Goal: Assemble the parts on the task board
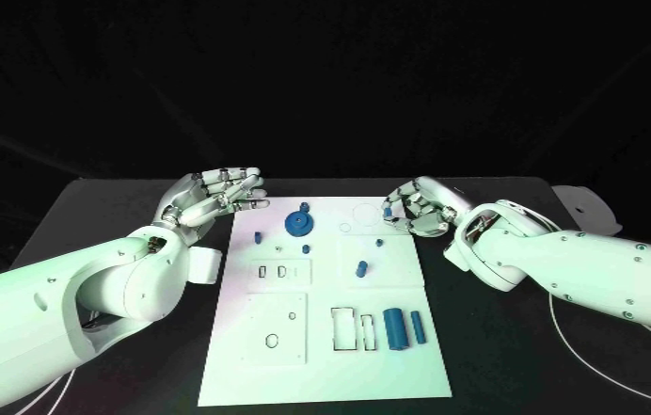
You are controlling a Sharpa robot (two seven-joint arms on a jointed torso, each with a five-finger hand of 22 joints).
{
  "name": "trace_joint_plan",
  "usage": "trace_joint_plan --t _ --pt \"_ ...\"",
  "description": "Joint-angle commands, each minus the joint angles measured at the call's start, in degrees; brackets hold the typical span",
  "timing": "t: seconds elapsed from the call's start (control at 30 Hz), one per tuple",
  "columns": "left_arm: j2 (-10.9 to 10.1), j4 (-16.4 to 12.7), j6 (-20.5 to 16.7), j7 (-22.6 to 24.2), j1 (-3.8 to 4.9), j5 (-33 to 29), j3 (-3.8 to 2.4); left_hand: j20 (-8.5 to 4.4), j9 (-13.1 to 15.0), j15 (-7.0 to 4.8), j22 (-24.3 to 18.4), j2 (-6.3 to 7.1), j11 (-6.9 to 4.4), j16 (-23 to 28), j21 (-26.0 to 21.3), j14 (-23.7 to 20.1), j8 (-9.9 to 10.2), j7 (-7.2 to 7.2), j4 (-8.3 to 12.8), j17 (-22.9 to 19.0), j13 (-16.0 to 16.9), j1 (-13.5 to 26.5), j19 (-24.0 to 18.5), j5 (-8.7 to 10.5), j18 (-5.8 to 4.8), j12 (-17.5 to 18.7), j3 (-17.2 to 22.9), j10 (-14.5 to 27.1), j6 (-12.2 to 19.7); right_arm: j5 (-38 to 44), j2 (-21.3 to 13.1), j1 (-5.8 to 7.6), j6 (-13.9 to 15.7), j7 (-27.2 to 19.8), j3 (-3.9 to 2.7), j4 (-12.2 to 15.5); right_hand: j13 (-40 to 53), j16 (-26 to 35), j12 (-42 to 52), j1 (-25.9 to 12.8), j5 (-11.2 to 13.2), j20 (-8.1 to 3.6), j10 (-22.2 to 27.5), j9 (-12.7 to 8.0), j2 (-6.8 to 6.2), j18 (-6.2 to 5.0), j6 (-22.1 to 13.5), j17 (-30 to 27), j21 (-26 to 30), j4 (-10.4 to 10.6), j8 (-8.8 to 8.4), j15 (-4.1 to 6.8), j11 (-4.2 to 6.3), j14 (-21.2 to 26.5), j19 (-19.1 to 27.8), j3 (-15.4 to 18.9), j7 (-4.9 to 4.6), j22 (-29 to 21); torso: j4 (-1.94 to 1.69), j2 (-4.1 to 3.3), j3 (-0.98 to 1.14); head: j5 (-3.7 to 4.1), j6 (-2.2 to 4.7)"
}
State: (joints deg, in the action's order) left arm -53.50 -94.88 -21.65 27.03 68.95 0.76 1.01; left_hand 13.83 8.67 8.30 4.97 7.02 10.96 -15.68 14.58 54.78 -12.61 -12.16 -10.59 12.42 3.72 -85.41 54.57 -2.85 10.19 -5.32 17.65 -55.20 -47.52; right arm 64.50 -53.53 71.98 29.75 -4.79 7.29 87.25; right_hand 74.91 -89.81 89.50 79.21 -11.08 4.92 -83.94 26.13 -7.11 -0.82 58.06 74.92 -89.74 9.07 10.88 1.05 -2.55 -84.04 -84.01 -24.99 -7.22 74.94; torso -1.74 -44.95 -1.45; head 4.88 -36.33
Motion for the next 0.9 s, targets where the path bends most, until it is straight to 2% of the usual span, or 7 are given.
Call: trace_joint_plan --t 0.03,0.23,0.33,0.43,0.77,0.8,0.9 --pt "0.2 0.1 1.0 0.4 0.05 0.1 -0.05 0.14 -0.1 0.01 0.0 0.19 0.10 0.3 -0.3 0.2 0.2 -1.91 0.0 0.1 0.0 0.5 0.4 -0.04 0.31 0.1 0.4 -0.4 -0.2 4.3 0.5 0.71 1.3 4.2 -0.04 2.6 14.5 -0.2 -0.3 -0.2 0.3 -0.28 -5.5 1.2 0.57 0.82 0.7 15.1 -0.3 0.0 1.28 0.53 0.40 -6.0 -6.0 -0.2 0.61 15.1 -0.07 0.07 -0.09 -0.49 -0.18" --pt "0.7 0.7 1.1 0.3 0.05 0.1 -0.05 0.14 -0.1 0.01 0.0 0.19 0.10 0.3 -0.3 0.2 0.2 -1.91 0.0 0.1 0.0 0.5 0.4 -0.04 0.31 0.1 0.4 -0.4 -0.2 7.8 4.0 1.51 1.3 8.4 -0.02 6.7 14.5 -0.2 -0.3 -0.2 0.5 -0.33 -5.5 1.3 0.66 0.82 0.8 15.1 -0.3 -0.1 1.46 0.60 0.51 -6.0 -6.0 -0.2 0.74 15.1 -0.17 0.17 -0.11 -1.81 -0.39" --pt "0.9 1.1 1.1 0.3 0.05 0.0 -0.05 0.15 -0.1 0.02 -0.1 0.22 0.10 0.4 -0.3 0.2 0.2 -1.90 0.0 0.1 0.0 0.6 0.4 -0.03 0.31 0.2 0.4 -0.4 -0.2 9.6 7.1 1.41 1.3 10.2 0.19 7.3 14.6 -0.2 -0.2 -0.2 0.5 -0.35 -5.5 1.3 0.62 0.82 0.8 15.1 -0.3 -0.2 1.50 0.63 0.54 -6.0 -6.0 -0.2 0.77 15.1 -0.23 0.27 -0.23 -1.78 -0.56" --pt "1.1 1.4 1.0 0.4 0.06 0.0 -0.05 0.15 -0.1 0.02 -0.1 0.22 0.10 0.4 -0.3 0.2 0.2 -1.91 0.0 0.1 0.0 0.6 0.4 -0.03 0.31 0.2 0.4 -0.4 -0.2 11.4 9.6 0.93 1.2 11.7 0.40 7.2 14.6 -0.2 -0.2 -0.2 0.5 -0.36 -5.6 1.3 0.59 0.82 0.8 15.1 -0.3 -0.2 1.51 0.64 0.55 -6.0 -6.0 -0.2 0.77 15.1 -0.27 0.26 -0.30 -1.95 -0.81" --pt "1.2 1.6 0.9 0.5 0.08 0.0 -0.05 0.15 -0.1 0.02 -0.1 0.24 0.10 0.4 -0.3 0.2 0.2 -1.90 0.0 0.1 0.0 0.7 0.4 -0.03 0.31 0.2 0.4 -0.4 -0.2 15.3 16.2 -1.80 0.8 14.3 0.99 4.5 14.7 -0.2 0.0 -0.2 0.4 -0.42 -5.7 1.4 0.59 0.82 0.9 15.1 -0.3 -0.3 1.67 0.70 0.62 -6.0 -6.0 -0.3 0.86 15.1 -0.09 0.00 -0.19 -2.99 -1.17" --pt "1.2 1.6 0.9 0.6 0.08 0.0 -0.05 0.15 -0.1 0.02 -0.1 0.24 0.10 0.4 -0.3 0.2 0.2 -1.90 0.0 0.1 0.0 0.7 0.4 -0.03 0.31 0.2 0.4 -0.4 -0.2 15.7 16.7 -2.12 0.8 14.4 1.02 4.3 14.7 -0.2 0.0 -0.2 0.4 -0.42 -5.7 1.4 0.59 0.82 0.9 15.1 -0.3 -0.3 1.67 0.70 0.62 -6.0 -6.0 -0.3 0.86 15.1 0.06 0.02 -0.10 -3.29 -1.21" --pt "1.2 1.6 0.8 0.6 0.08 0.0 -0.05 0.15 -0.1 0.02 -0.1 0.24 0.10 0.4 -0.3 0.2 0.2 -1.90 0.0 0.1 0.0 0.7 0.4 -0.03 0.31 0.2 0.4 -0.4 -0.2 16.4 17.8 -2.83 0.7 14.6 1.08 3.7 14.7 -0.2 0.0 -0.2 0.4 -0.42 -5.7 1.4 0.59 0.82 0.9 15.1 -0.3 -0.3 1.67 0.70 0.62 -6.0 -6.0 -0.3 0.86 15.1 0.03 0.00 -0.03 -3.53 -1.41"
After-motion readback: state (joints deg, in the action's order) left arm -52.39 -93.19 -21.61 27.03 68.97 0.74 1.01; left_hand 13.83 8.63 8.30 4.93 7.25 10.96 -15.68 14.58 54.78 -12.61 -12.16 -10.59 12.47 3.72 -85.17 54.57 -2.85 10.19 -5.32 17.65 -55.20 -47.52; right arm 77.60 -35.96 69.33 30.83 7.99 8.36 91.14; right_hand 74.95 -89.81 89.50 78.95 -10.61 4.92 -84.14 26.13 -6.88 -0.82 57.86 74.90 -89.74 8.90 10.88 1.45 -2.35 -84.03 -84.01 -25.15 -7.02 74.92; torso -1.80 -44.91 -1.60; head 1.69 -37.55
